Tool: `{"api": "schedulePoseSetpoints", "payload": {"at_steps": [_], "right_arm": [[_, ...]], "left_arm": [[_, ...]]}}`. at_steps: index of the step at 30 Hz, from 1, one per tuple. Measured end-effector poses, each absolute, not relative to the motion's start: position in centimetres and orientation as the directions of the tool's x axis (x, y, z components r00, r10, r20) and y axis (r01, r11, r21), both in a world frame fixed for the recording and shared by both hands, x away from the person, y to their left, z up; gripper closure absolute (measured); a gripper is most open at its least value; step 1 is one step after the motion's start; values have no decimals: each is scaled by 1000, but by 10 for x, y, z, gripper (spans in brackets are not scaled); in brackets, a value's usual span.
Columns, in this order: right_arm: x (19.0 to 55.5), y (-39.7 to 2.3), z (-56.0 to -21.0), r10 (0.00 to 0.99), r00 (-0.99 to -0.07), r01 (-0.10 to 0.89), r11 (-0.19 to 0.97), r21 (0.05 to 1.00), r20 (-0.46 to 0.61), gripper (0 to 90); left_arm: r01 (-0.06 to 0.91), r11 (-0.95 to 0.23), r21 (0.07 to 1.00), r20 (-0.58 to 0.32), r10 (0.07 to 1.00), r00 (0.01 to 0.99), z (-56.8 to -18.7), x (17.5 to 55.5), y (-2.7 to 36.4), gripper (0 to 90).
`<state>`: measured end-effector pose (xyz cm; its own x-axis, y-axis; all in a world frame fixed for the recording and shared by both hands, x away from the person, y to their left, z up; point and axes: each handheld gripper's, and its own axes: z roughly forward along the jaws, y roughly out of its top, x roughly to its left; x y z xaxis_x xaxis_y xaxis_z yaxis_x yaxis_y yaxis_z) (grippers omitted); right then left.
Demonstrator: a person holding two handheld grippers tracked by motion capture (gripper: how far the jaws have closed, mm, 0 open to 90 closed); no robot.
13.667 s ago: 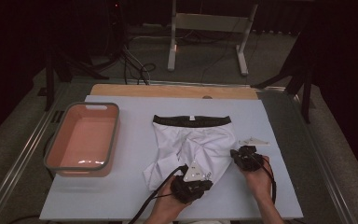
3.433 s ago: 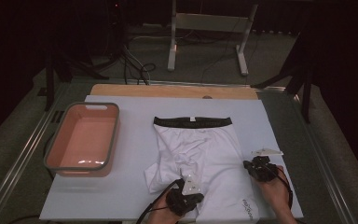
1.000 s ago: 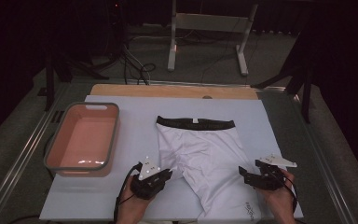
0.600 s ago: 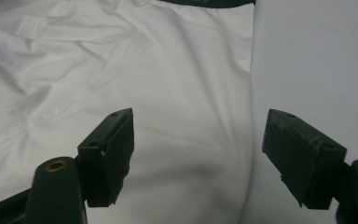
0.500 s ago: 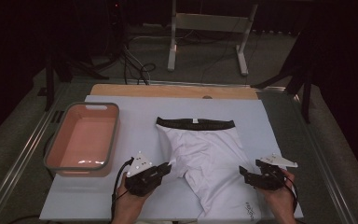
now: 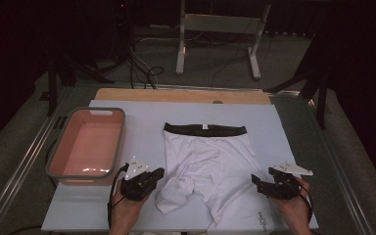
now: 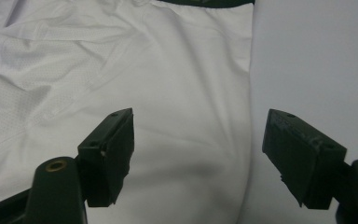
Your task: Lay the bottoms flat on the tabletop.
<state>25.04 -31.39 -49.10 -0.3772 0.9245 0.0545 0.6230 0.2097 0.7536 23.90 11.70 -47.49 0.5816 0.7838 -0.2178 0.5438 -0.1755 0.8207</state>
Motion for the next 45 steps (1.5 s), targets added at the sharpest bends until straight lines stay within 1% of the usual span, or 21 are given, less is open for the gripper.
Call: {"api": "schedulePoseSetpoints", "payload": {"at_steps": [1,3,4,5,7,9,11,13,14,15,16,17,19,24,35,45], "right_arm": [[250,-314,-491,924,-377,623,210,754,55,248],[250,-313,-491,924,-378,623,210,753,55,248],[250,-313,-491,924,-379,623,212,753,53,248],[250,-313,-491,924,-378,623,213,753,52,248],[250,-313,-491,924,-379,623,213,753,52,248],[250,-313,-491,924,-379,622,211,754,53,248],[250,-313,-491,924,-379,622,212,754,53,248],[250,-313,-491,923,-380,622,213,754,52,248],[250,-313,-491,925,-377,623,212,753,52,248],[250,-313,-491,925,-377,623,212,753,52,248],[250,-313,-491,925,-377,624,211,753,53,248],[250,-314,-491,924,-378,622,210,754,54,248],[250,-314,-491,926,-374,622,206,756,56,248],[250,-314,-491,926,-373,620,203,758,56,248],[250,-315,-490,926,-372,621,200,758,60,248],[251,-316,-491,929,-366,623,196,757,61,248]], "left_arm": [[539,-175,824,-221,777,589,-474,238,115,770],[530,-177,829,-223,766,603,-473,237,112,676],[519,-188,834,-215,755,619,-471,236,106,676],[514,-201,834,-209,747,631,-471,236,99,577],[514,-211,831,-203,746,635,-471,236,94,563],[517,-243,821,-176,753,634,-475,238,86,530],[520,-256,815,-165,758,631,-478,239,83,524],[528,-278,803,-149,763,628,-481,240,81,553],[533,-310,788,-123,768,629,-484,241,80,658],[533,-310,788,-123,768,629,-484,241,80,737],[536,-321,781,-120,765,633,-484,240,83,737],[534,-321,782,-116,767,631,-484,239,85,831],[531,-322,784,-114,767,632,-480,237,89,867],[524,-299,798,-106,785,610,-471,233,105,870],[532,-216,819,-112,849,517,-459,231,143,868],[530,-177,829,-112,877,467,-454,238,156,859]]}}
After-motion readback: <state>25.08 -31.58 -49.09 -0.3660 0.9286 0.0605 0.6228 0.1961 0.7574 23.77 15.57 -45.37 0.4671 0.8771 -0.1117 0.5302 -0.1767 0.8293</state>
